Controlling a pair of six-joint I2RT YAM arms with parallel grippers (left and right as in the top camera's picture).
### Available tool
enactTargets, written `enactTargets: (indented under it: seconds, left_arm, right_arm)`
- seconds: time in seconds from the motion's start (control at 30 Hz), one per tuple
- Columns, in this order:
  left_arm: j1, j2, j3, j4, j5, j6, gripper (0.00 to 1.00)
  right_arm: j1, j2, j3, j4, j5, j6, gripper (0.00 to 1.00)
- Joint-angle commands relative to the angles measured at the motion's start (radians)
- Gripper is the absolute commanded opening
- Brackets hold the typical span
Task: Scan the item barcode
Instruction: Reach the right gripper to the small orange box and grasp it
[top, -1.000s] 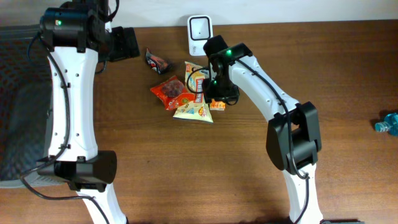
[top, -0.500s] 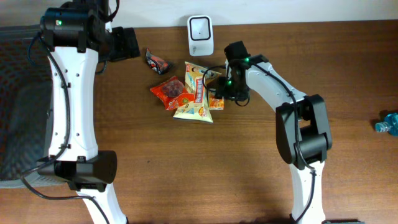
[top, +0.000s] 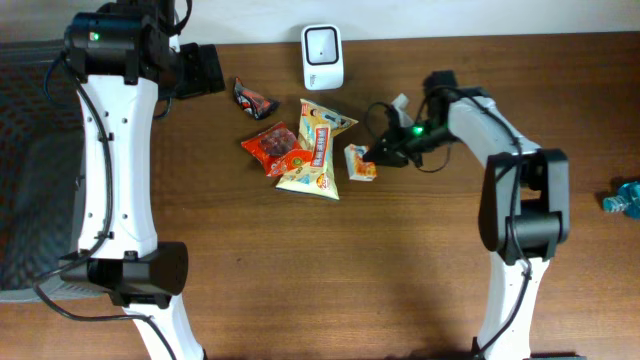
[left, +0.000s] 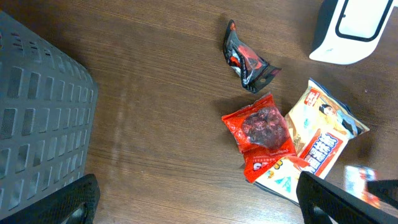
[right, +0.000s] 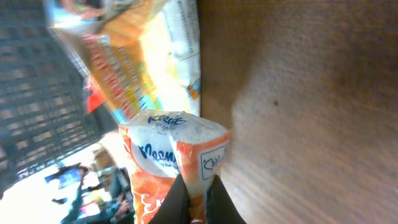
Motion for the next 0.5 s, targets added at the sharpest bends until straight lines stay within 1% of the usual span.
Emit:
enactTargets:
  seconds: [0.0, 0.07, 0.1, 0.13, 0.17, 0.2, 0.23, 0.27, 0.33, 0.37, 0.4, 0.47]
  left_arm:
    - [0.0, 0.001, 0.0, -0.001, 0.007, -0.006, 0.99]
    - [0.0, 0.001, 0.0, -0.001, 0.007, -0.006, 0.99]
    - [0.0, 0.001, 0.0, -0.001, 0.007, -0.006, 0.99]
    - [0.0, 0.001, 0.0, -0.001, 0.007, -0.006, 0.99]
    - [0.0, 0.001, 0.0, -0.001, 0.007, -0.006, 0.99]
    - [0.0, 0.001, 0.0, -0.001, 0.007, -0.006, 0.99]
    - [0.0, 0.001, 0.0, -0.001, 0.007, -0.006, 0.99]
    - [0.0, 0.001, 0.0, -0.001, 0.007, -0.006, 0.99]
    - [0.0, 0.001, 0.0, -0.001, 0.007, -0.006, 0.99]
    - [0.0, 0.001, 0.0, -0.001, 0.007, -0.006, 0.99]
    - [0.0, 0.001, 0.0, -0.001, 0.007, -0.006, 0.99]
    - [0.0, 0.001, 0.0, -0.001, 0.007, -0.006, 0.99]
  right_arm:
    - [-0.022, 0.011, -0.006, -0.047, -0.213, -0.181, 0.04]
    - [-0.027, 0.011, -0.006, -0.047, -0.212, -0.183, 0.04]
    - [-0.027, 0.011, -0.006, -0.047, -0.149, -0.175, 0.04]
    - [-0.026, 0.011, -0.006, -0.047, -0.049, -0.123, 0.04]
    - [-0.025, 0.011, -0.006, -0.047, 0.152, -0.008, 0.04]
    - [-0.025, 0.011, -0.006, -0.048, 0.257, 0.047, 0.05]
    - [-0.026, 0.011, -0.005, -0.058, 0.356, 0.082, 0.12]
    - [-0.027, 0.011, -0.001, -0.074, 0.427, 0.101, 0.18]
    - [-0.027, 0.011, 0.005, -0.097, 0.53, 0.125, 0.29]
    - [-0.027, 0.011, 0.013, -0.114, 0.589, 0.126, 0.39]
    - [-0.027, 0.01, 0.026, -0.131, 0.6, 0.126, 0.41]
    - [-0.026, -0.008, 0.058, -0.166, 0.603, 0.126, 0.4]
